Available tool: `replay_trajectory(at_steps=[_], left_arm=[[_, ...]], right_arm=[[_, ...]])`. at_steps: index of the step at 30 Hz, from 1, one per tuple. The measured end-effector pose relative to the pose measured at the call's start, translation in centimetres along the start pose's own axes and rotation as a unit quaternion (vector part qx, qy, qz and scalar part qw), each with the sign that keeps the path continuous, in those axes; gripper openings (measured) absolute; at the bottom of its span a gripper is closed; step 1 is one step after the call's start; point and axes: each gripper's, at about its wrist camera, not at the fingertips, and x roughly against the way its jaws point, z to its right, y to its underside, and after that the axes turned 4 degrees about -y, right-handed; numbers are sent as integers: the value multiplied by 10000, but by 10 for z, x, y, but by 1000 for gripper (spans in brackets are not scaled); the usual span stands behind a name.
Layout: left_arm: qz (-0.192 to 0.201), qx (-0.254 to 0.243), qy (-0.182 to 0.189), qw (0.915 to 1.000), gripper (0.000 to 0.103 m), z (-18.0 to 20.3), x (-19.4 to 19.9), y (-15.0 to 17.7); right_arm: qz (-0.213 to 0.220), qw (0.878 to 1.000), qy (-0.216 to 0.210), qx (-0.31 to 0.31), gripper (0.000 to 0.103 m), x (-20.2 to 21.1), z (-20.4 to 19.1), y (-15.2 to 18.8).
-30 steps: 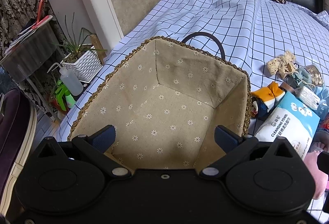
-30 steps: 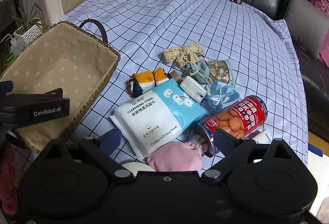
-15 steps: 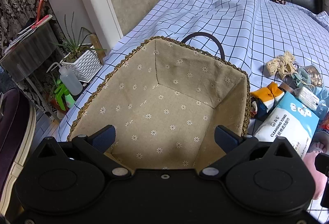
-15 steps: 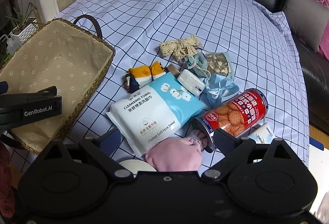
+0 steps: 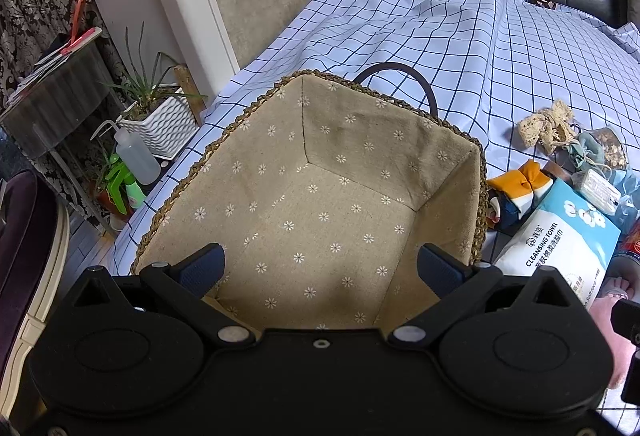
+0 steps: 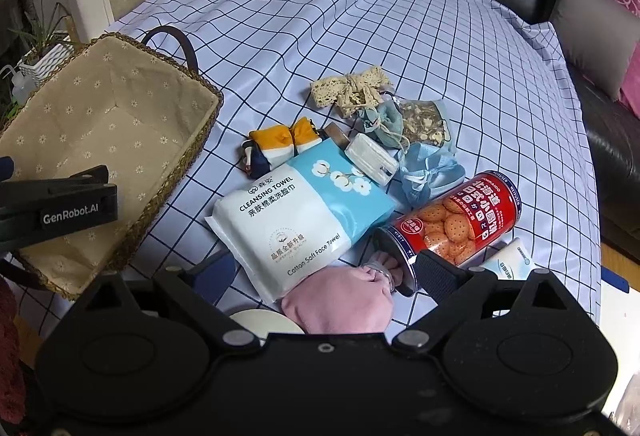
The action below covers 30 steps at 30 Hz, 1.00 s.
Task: Organize soft objects
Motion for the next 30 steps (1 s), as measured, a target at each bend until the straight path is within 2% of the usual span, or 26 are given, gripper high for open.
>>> replay_trajectory(at_steps=[30], left_arm=[[-21,11,43,10000,99,-2,0,-1]], right_arm=[[-63,9999,81,12,97,-3,0,1]])
